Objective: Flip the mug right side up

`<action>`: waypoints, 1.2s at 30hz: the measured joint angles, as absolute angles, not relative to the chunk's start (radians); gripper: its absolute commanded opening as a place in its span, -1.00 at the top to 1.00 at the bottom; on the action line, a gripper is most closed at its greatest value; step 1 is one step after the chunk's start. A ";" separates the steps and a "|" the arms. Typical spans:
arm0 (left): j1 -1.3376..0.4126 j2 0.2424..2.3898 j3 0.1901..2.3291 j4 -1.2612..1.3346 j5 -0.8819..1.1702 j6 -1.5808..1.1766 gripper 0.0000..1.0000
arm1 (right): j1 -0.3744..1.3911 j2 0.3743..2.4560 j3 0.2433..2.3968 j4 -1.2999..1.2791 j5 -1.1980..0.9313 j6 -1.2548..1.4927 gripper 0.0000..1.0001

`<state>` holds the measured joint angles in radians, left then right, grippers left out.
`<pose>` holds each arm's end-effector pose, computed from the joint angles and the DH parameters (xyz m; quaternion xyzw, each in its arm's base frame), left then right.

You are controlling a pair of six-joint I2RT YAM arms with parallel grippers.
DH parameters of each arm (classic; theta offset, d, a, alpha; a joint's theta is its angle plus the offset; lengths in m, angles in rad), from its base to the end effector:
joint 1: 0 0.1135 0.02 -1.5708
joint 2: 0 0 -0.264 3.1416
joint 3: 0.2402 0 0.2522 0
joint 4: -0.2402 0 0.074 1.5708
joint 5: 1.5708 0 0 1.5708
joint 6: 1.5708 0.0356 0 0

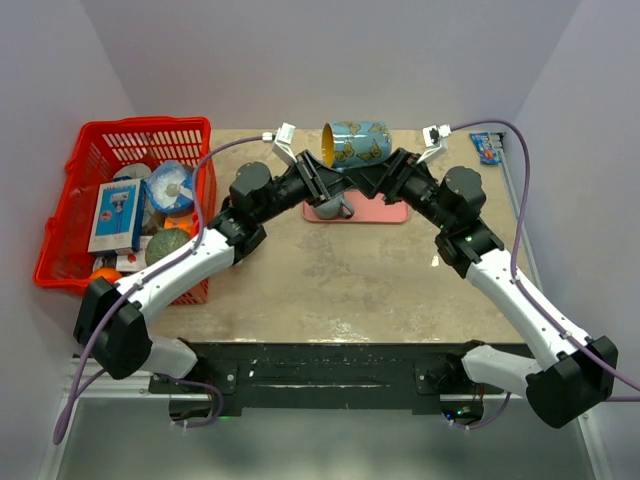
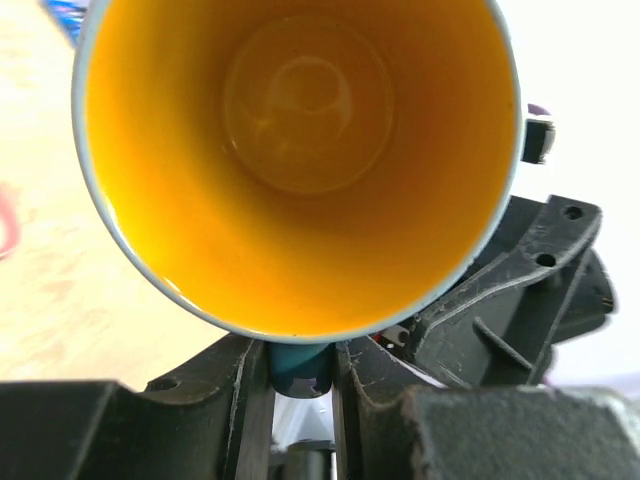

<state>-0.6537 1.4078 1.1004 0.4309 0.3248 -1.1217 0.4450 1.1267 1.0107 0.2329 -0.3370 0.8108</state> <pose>0.2596 -0.2132 0.3703 -0.0336 0.6637 -0.6412 0.3838 0.2329 0.1241 0.3957 -0.0040 0.6670 0.5229 0.5307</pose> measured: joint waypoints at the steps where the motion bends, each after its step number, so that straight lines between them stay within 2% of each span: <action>1: -0.655 1.402 1.105 0.393 0.311 -1.103 1.00 | 0.445 1.127 1.008 0.216 -0.327 0.810 -0.83; 9: -0.648 1.367 1.159 0.073 0.097 -0.870 1.00 | 0.444 1.139 0.980 0.107 -0.270 0.813 -0.93; 17: -0.648 1.322 1.156 -0.219 -0.049 -0.676 1.00 | 0.435 1.139 0.952 -0.048 -0.168 0.810 -0.95; 25: -0.648 1.246 1.073 -0.329 -0.152 -0.580 1.00 | 0.431 1.162 0.947 -0.093 -0.144 0.809 -0.96; 36: -0.664 1.242 0.878 -0.345 -0.282 -0.535 1.00 | 0.431 1.194 0.947 -0.114 -0.143 0.794 -0.96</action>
